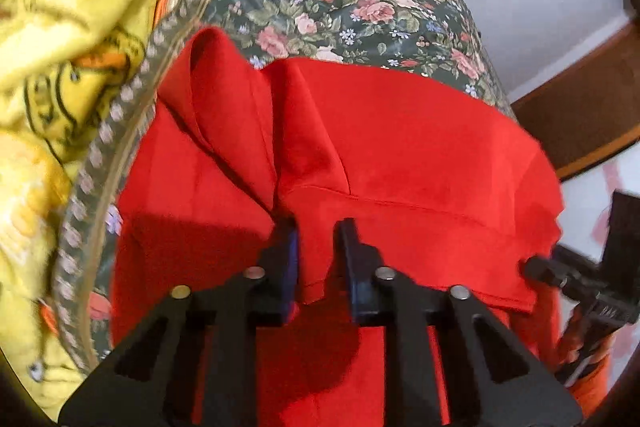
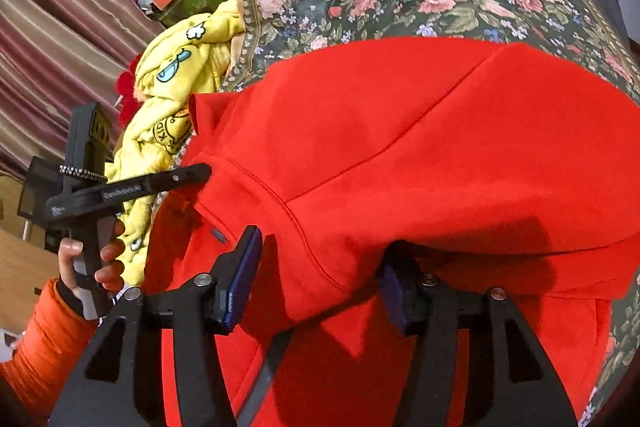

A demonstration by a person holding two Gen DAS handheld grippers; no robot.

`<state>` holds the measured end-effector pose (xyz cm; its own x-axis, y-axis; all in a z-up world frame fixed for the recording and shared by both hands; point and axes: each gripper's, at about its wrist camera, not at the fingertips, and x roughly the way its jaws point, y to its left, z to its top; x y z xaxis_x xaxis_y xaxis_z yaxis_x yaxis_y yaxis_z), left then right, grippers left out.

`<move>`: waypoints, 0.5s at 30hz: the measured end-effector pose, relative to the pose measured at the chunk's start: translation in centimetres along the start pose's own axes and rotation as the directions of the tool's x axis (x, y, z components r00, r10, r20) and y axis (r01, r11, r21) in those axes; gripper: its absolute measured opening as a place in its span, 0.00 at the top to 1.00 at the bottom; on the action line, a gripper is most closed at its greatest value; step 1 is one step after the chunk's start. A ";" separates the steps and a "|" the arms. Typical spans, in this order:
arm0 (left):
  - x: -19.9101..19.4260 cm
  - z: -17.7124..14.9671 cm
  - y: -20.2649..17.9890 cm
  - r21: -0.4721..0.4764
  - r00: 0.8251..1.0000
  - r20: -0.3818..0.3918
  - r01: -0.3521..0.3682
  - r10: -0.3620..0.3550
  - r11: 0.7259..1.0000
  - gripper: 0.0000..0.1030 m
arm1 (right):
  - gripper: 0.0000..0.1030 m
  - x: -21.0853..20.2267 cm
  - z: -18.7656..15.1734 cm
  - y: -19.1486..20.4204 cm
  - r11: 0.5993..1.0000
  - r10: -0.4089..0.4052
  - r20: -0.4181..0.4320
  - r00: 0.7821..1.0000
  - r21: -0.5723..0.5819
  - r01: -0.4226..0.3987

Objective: Fold large clothes

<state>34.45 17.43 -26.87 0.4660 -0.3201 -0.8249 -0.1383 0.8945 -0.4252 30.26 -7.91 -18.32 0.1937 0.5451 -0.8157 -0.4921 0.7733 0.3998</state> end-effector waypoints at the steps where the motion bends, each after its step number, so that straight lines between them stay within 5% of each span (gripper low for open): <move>1: -0.4 0.0 -0.4 0.021 1.000 0.007 -0.005 0.004 1.000 0.90 | 0.72 -0.2 0.1 0.1 1.000 -0.005 0.007 1.000 -0.001 0.005; 5: -3.6 -0.5 -2.8 0.105 0.998 0.066 -0.026 0.020 0.994 0.93 | 0.84 -2.7 1.0 0.1 1.000 0.009 0.078 0.997 -0.008 -0.008; 11: -8.0 -2.3 -7.9 0.217 0.993 0.110 0.015 -0.040 0.976 0.94 | 0.85 -8.2 1.7 0.6 1.000 0.000 0.200 0.980 -0.028 0.006; 15: -7.6 -4.2 -10.3 0.264 0.996 0.091 -0.012 -0.012 0.965 0.94 | 0.85 -9.0 1.0 0.2 0.999 -0.032 0.192 0.981 -0.029 0.038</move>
<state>28.71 9.30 -17.80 0.5451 -0.3015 -0.7823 0.0916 0.9489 -0.3019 29.30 -12.36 -10.46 0.3688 0.5720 -0.7326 -0.5091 0.7838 0.3557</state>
